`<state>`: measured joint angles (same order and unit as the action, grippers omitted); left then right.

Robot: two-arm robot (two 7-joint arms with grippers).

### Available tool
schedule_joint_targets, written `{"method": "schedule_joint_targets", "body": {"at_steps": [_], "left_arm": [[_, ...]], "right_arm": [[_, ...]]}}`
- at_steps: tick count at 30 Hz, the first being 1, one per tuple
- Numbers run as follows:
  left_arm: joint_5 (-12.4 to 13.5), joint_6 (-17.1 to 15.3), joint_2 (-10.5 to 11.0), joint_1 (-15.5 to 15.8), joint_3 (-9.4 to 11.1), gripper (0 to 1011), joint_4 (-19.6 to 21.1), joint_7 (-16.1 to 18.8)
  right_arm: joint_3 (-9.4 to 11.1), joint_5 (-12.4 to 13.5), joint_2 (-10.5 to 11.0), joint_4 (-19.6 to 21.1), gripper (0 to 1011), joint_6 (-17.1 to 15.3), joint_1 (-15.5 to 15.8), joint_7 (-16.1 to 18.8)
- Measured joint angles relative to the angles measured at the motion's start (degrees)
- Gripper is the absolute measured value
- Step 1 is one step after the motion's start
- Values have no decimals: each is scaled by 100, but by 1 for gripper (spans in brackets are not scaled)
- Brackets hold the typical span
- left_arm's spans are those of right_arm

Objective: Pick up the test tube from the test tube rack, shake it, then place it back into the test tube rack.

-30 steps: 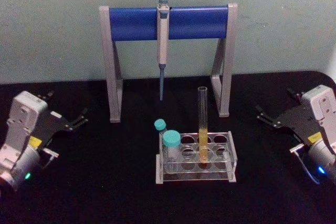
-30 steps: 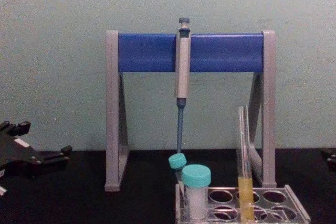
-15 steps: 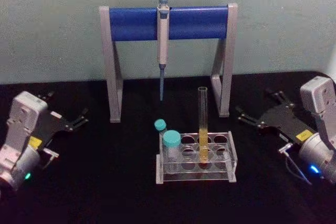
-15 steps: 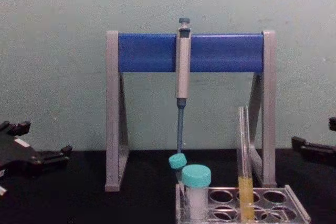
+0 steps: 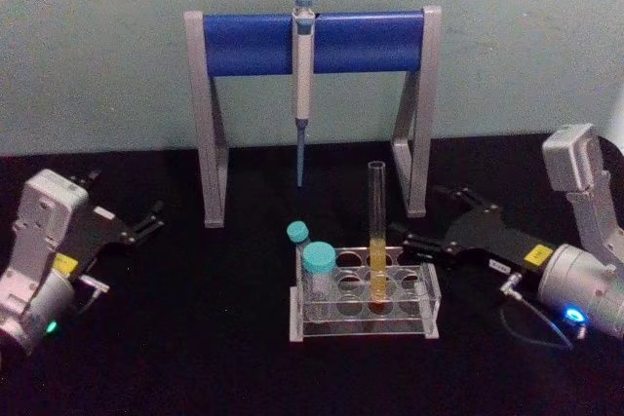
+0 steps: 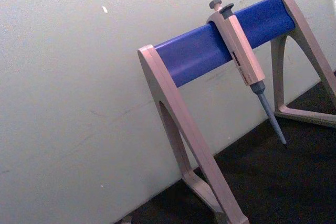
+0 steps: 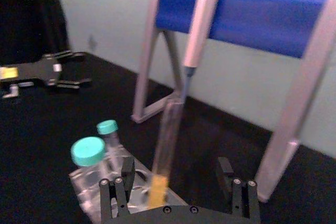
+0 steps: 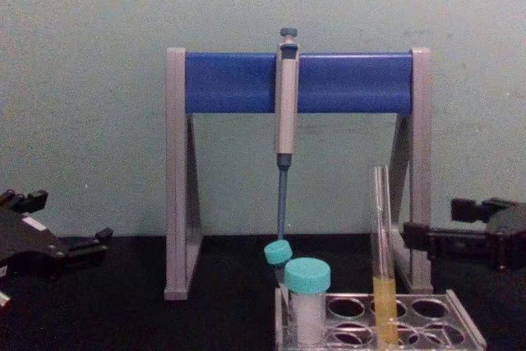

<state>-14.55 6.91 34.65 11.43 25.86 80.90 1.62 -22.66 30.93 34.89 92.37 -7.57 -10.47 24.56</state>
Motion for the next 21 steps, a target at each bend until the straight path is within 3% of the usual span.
{"method": "schedule_joint_targets", "body": {"at_steps": [10, 21], "left_arm": [[0, 0, 0, 0, 0, 1010, 0, 0], [0, 0, 0, 0, 0, 1010, 0, 0]], "right_arm": [[-204, 224, -213, -327, 1000, -477, -405, 378], [-445, 396, -474, -932, 1000, -502, -876, 612]]}}
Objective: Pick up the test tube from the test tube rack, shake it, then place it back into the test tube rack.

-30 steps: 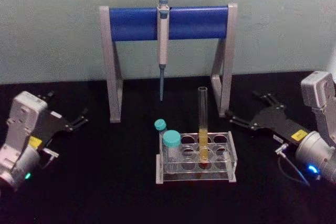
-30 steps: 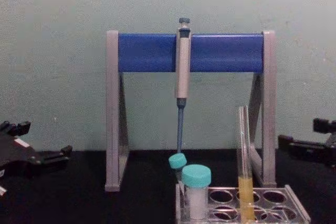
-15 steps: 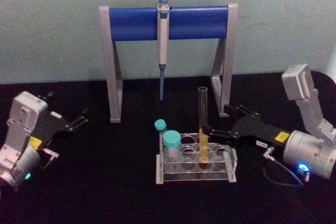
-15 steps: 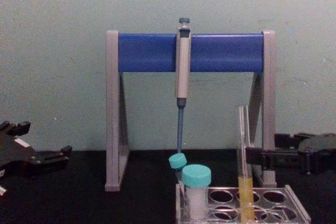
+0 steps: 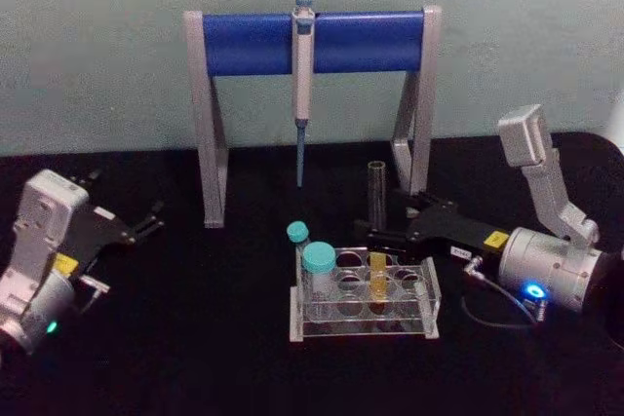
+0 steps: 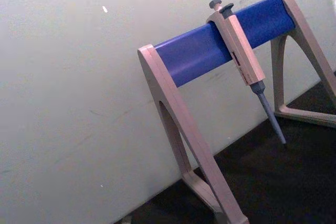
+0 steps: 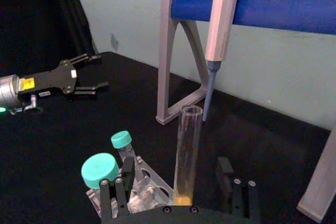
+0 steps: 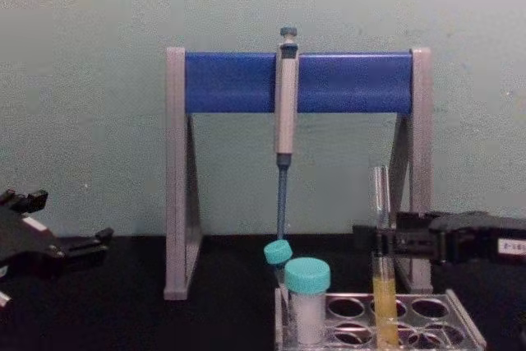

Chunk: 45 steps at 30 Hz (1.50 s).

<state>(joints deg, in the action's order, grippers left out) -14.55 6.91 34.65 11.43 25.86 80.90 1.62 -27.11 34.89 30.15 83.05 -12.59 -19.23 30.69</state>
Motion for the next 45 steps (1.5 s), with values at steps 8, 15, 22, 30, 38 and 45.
{"method": "schedule_joint_targets", "body": {"at_steps": [8, 15, 22, 30, 38, 45], "left_arm": [[0, 0, 0, 0, 0, 1010, 0, 0], [0, 0, 0, 0, 0, 1010, 0, 0], [0, 0, 0, 0, 0, 1010, 0, 0], [0, 0, 0, 0, 0, 1010, 0, 0], [0, 0, 0, 0, 0, 1010, 0, 0], [0, 0, 0, 0, 0, 1009, 0, 0]], "right_arm": [[-152, 15, -116, -340, 1000, 85, -228, 97], [-235, 15, -182, -493, 1000, 144, -345, 160], [-313, 8, -250, -617, 1000, 198, -446, 201], [-304, 7, -240, -607, 1000, 198, -434, 198], [-292, 6, -235, -594, 944, 198, -423, 195], [-288, 4, -232, -588, 785, 197, -420, 193]]}}
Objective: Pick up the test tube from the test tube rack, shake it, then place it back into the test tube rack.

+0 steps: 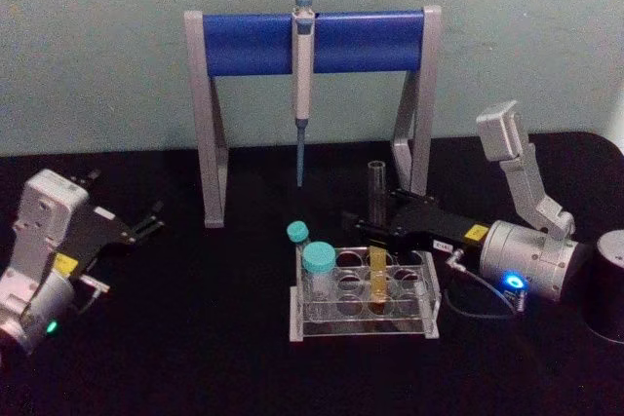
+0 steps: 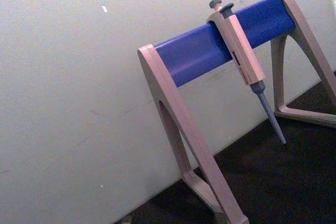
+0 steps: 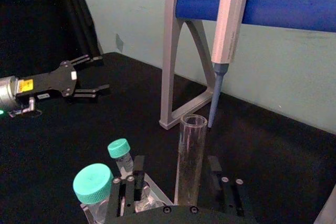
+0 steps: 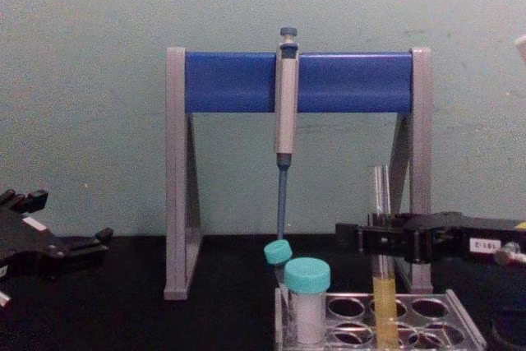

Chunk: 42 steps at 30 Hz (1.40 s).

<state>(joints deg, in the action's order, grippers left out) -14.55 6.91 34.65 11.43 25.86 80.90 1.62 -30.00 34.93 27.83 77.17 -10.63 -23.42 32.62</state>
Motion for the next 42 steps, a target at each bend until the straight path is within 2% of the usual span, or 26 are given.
{"method": "schedule_joint_targets", "body": {"at_steps": [6, 7, 13, 17, 34, 42], "left_arm": [[0, 0, 0, 0, 0, 1009, 0, 0], [0, 0, 0, 0, 0, 1010, 0, 0], [0, 0, 0, 0, 0, 1009, 0, 0], [0, 0, 0, 0, 0, 1010, 0, 0], [0, 0, 0, 0, 0, 1010, 0, 0], [0, 0, 0, 0, 0, 1010, 0, 0]], "right_arm": [[4, 0, 4, 4, 585, -3, 4, -3], [5, 0, 4, 4, 585, -3, 4, -3], [6, 0, 5, 8, 335, -5, 6, -5], [7, -1, 5, 8, 232, -8, 7, -7], [6, 0, 5, 8, 225, -8, 7, -7], [56, -80, 45, 81, 225, 407, 116, 0]]}}
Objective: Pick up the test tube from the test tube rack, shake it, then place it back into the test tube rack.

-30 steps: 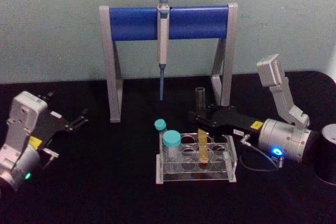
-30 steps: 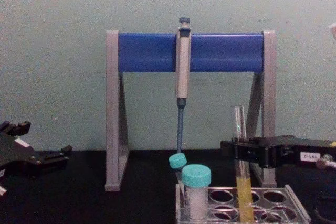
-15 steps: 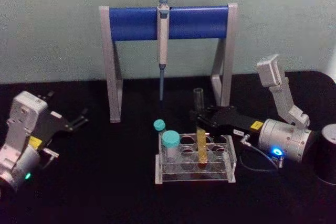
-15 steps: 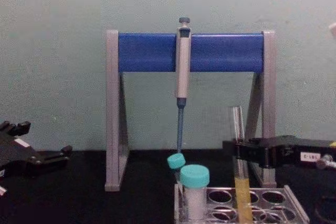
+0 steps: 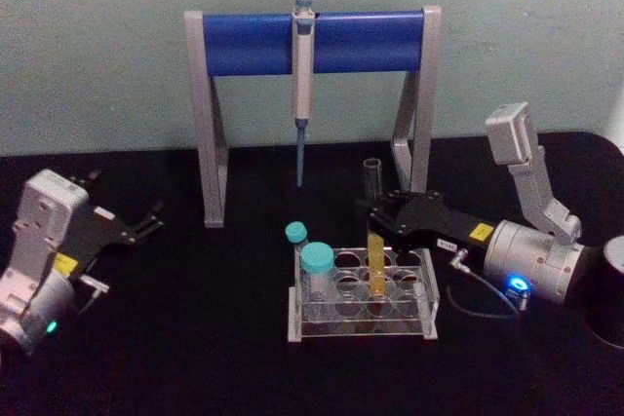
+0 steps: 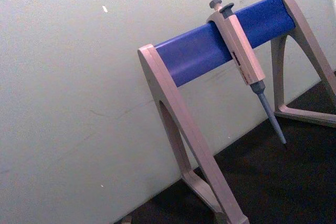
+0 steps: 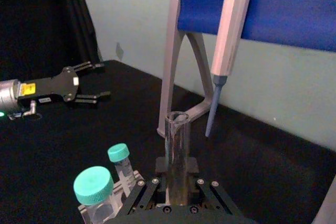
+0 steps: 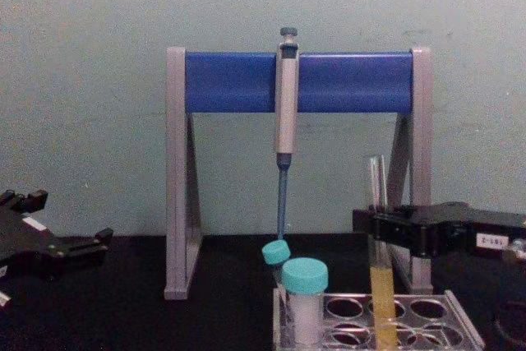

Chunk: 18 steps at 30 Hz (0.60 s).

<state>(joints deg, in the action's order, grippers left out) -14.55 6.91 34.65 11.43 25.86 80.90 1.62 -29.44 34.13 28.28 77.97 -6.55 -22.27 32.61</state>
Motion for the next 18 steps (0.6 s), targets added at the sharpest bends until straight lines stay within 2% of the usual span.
{"method": "schedule_joint_targets", "body": {"at_steps": [6, 18], "left_arm": [[0, 0, 0, 0, 0, 1010, 0, 0], [0, 0, 0, 0, 0, 1010, 0, 0]], "right_arm": [[86, -47, 53, 141, 224, 276, 133, 23], [433, -32, 138, 682, 225, 842, 395, 43]]}}
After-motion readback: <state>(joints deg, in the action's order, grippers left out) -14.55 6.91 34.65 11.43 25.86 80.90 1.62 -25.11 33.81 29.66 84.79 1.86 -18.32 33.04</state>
